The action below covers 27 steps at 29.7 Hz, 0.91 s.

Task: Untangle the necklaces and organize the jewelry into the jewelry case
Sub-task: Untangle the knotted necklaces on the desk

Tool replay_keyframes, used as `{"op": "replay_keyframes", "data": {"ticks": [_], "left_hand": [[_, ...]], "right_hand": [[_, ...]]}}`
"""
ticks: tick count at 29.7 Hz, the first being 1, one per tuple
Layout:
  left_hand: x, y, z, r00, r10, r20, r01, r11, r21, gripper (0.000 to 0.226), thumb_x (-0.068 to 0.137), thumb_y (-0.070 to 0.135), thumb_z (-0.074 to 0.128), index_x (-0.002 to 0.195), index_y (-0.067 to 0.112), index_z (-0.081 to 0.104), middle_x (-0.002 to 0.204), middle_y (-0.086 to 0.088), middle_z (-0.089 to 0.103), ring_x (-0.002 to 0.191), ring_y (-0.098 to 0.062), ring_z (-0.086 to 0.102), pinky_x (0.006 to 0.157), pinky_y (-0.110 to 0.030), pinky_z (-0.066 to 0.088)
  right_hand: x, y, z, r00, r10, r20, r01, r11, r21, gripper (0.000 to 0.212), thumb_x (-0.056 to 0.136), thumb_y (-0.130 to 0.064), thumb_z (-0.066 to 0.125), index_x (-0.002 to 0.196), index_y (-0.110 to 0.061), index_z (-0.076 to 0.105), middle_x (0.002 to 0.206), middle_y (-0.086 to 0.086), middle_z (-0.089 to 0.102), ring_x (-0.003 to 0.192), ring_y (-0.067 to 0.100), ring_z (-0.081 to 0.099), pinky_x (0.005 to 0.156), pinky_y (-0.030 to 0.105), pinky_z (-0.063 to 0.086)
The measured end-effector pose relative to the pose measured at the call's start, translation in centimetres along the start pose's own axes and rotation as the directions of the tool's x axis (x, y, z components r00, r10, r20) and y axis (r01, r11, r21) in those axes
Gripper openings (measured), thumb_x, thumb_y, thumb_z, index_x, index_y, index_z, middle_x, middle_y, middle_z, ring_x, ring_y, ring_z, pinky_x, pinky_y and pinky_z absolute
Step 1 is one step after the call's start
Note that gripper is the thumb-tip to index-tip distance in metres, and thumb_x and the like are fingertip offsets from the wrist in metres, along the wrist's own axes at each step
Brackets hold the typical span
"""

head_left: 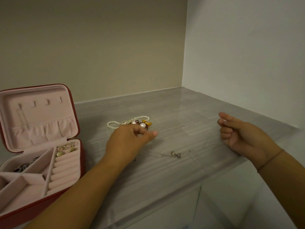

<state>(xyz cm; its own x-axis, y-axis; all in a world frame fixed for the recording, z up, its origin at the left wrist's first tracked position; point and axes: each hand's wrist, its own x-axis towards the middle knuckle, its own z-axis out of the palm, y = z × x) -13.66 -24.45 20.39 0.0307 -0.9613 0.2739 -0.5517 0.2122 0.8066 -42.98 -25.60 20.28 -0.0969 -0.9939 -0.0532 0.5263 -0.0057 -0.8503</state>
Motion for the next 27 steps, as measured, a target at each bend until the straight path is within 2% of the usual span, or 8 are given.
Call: {"op": "replay_keyframes", "data": {"ticks": [3,8,10,12,14,15,19,27], "left_hand": [[-0.3,0.1,-0.2,0.993,-0.014,0.114,0.001,0.993,0.117,0.034,0.061,0.062,0.074,0.065,0.029,0.067,0.039,0.009,0.038,0.037,-0.006,0.035,0.054,-0.026,0.034],[-0.4,0.2,-0.6,0.983,-0.017,0.181,-0.020,0.979,0.203,0.025,0.063,0.056,0.077,0.066,0.032,0.070,0.037,0.009,0.039,0.036,-0.005,0.035,0.051,-0.025,0.030],[-0.4,0.1,-0.6,0.985,-0.019,0.171,-0.018,0.977,0.211,0.020,0.068,0.051,0.077,0.067,0.032,0.070,0.036,0.013,0.042,0.037,-0.003,0.038,0.050,-0.024,0.032],[-0.4,0.1,-0.6,0.990,-0.023,0.136,0.003,0.989,0.151,0.014,0.073,0.046,0.076,0.069,0.033,0.072,0.039,0.015,0.047,0.040,-0.002,0.042,0.050,-0.022,0.039],[-0.4,0.3,-0.7,0.995,-0.047,0.093,0.046,0.999,0.011,0.013,0.078,0.040,0.074,0.069,0.031,0.074,0.053,0.012,0.062,0.052,-0.002,0.053,0.051,-0.011,0.040],[-0.4,0.3,-0.8,0.995,-0.065,0.072,0.070,0.995,-0.064,0.017,0.080,0.039,0.071,0.068,0.028,0.075,0.064,0.005,0.069,0.061,-0.004,0.057,0.054,-0.008,0.040],[-0.4,0.9,-1.0,0.987,-0.160,0.002,0.160,0.981,-0.112,0.038,0.087,0.047,0.059,0.062,0.023,0.074,0.089,-0.020,0.069,0.063,-0.002,0.049,0.060,-0.012,0.033],[-0.9,0.6,-1.1,0.977,-0.120,0.178,0.082,0.975,0.208,0.050,0.078,0.072,0.045,0.071,0.029,0.070,0.077,0.007,0.069,0.070,-0.005,0.060,0.070,-0.027,0.048]], "right_hand": [[0.0,-0.5,-0.9,0.989,0.066,0.135,-0.093,0.975,0.203,0.087,0.022,0.004,0.089,0.101,-0.013,0.060,0.086,0.002,0.071,0.034,0.002,0.033,0.033,0.013,0.030],[0.3,-0.6,-1.8,0.988,-0.015,0.154,-0.016,0.980,0.196,0.111,0.015,-0.006,0.093,0.119,-0.013,0.055,0.117,0.003,0.068,0.037,0.003,0.035,0.036,0.014,0.034],[0.4,-0.6,-1.9,0.991,-0.053,0.124,0.036,0.991,0.130,0.106,0.018,-0.014,0.094,0.117,-0.013,0.056,0.116,0.002,0.069,0.042,0.004,0.041,0.041,0.015,0.040],[0.4,-0.6,-1.8,0.995,-0.087,0.054,0.082,0.993,0.080,0.072,0.053,-0.012,0.086,0.118,-0.011,0.055,0.121,0.005,0.066,0.048,0.005,0.050,0.046,0.016,0.046],[0.2,-0.7,-1.6,0.994,-0.113,-0.013,0.113,0.993,0.039,0.034,0.089,0.001,0.050,0.121,-0.009,0.054,0.125,0.006,0.061,0.053,0.006,0.057,0.052,0.018,0.051],[0.1,-0.7,-1.6,0.993,-0.114,-0.027,0.114,0.993,0.009,0.032,0.094,0.004,0.039,0.119,-0.009,0.054,0.127,0.006,0.059,0.055,0.006,0.059,0.054,0.019,0.052],[-0.5,-0.7,-0.9,0.989,-0.125,-0.078,0.117,0.988,-0.106,0.035,0.094,0.008,0.035,0.122,-0.006,0.050,0.129,0.012,0.053,0.054,0.008,0.063,0.055,0.024,0.056],[-1.3,-1.0,0.2,0.999,-0.013,-0.029,-0.003,0.863,-0.506,0.038,0.092,0.005,0.047,0.124,-0.015,0.049,0.131,0.007,0.049,0.051,0.014,0.056,0.049,0.030,0.055]]}}
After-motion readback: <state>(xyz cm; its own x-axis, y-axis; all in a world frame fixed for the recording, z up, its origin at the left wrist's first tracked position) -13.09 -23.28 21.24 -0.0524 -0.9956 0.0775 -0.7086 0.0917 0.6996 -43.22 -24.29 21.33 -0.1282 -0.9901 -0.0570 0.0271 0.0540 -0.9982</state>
